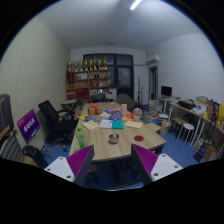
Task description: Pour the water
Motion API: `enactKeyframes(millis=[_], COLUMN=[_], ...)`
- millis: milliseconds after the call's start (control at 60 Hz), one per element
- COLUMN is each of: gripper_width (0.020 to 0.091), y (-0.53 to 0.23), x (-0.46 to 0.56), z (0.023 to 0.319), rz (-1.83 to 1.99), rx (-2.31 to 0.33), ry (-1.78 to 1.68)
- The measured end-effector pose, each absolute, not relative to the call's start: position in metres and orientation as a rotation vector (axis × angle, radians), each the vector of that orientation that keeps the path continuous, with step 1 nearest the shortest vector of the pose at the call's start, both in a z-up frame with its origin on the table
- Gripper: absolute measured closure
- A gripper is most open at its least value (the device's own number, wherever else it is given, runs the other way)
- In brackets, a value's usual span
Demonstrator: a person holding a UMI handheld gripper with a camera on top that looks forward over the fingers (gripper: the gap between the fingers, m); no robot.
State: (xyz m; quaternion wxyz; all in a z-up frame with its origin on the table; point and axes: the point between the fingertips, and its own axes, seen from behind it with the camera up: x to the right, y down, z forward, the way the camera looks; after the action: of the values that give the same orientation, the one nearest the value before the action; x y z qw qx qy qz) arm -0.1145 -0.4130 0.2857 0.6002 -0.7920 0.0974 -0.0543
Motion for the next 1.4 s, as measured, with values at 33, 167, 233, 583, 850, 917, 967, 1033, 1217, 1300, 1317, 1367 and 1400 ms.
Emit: enactKeyframes(millis=[33,167,233,583,850,917,967,1033,1217,1300,1317,1367,1400], gripper_width=[0.0283,0.0280,0.0277,0.0277,0.0276,0.0280,0.0280,0.0279,0.0587,0.0607,0.0628,0.0647,0.0655], y=[-0.412,-0.396,-0.380,-0.206,-0.083,-0.062,-0.048,-0.033,-0.013,-0.012,-0.012,-0.011,-0.009], x=[-0.114,-0.140,-0.149,-0.219,-0.250,-0.255,-0.257,-0.259,-0.265,-0.264,-0.264,-0.265,-0.265], z=[0.287,0.289,0.275,0.169,0.106,0.093,0.088,0.090,0.084,0.085,0.084,0.083,0.083], rz=[-0.124,-0.062,-0.058,0.086,0.149,0.142,0.127,0.119,0.101,0.097,0.100,0.117,0.129], rx=[-1.826,-1.766,-1.767,-1.783,-1.768,-1.758,-1.747,-1.711,-1.675,-1.664,-1.668,-1.689,-1.706], ry=[0.224,0.174,0.147,-0.011,-0.078,-0.096,-0.110,-0.109,-0.142,-0.159,-0.159,-0.161,-0.163])
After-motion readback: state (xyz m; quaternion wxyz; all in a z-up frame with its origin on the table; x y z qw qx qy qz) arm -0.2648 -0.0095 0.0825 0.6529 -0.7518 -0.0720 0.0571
